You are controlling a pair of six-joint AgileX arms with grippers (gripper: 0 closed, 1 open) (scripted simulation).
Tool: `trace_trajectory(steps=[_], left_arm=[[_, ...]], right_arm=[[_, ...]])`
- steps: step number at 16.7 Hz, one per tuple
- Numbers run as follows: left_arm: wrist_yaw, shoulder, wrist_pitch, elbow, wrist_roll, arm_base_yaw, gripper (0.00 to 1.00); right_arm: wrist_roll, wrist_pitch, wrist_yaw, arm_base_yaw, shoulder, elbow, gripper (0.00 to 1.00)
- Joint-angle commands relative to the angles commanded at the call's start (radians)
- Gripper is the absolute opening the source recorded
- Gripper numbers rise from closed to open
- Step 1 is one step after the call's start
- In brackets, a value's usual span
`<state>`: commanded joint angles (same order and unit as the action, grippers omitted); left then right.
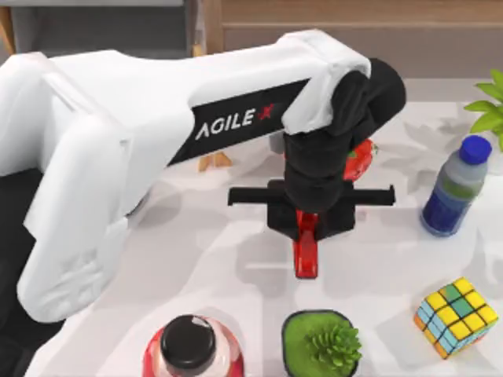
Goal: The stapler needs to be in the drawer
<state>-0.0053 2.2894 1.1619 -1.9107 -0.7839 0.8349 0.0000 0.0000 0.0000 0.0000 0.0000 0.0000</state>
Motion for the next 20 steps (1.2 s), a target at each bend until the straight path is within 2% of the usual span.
trace_trajectory(steps=[2, 5, 9, 13, 16, 20], left_arm=[[-0.018, -0.053, 0.032, -0.051, 0.056, -0.057, 0.00], [-0.059, -0.134, 0.083, -0.163, 0.188, -0.197, 0.00], [-0.128, -0.175, 0.167, -0.312, 0.417, -0.465, 0.00], [-0.177, -0.113, 0.245, -0.436, 0.662, -0.750, 0.00], [-0.173, -0.007, 0.277, -0.514, 0.831, -0.930, 0.00], [-0.106, 0.164, 0.283, -0.594, 1.013, -1.091, 0.00]], right_arm=[[0.000, 0.000, 0.000, 0.000, 0.000, 0.000, 1.00], [0.000, 0.000, 0.000, 0.000, 0.000, 0.000, 1.00], [0.000, 0.000, 0.000, 0.000, 0.000, 0.000, 1.00], [0.000, 0.000, 0.000, 0.000, 0.000, 0.000, 1.00], [0.000, 0.000, 0.000, 0.000, 0.000, 0.000, 1.00], [0.000, 0.000, 0.000, 0.000, 0.000, 0.000, 1.00]])
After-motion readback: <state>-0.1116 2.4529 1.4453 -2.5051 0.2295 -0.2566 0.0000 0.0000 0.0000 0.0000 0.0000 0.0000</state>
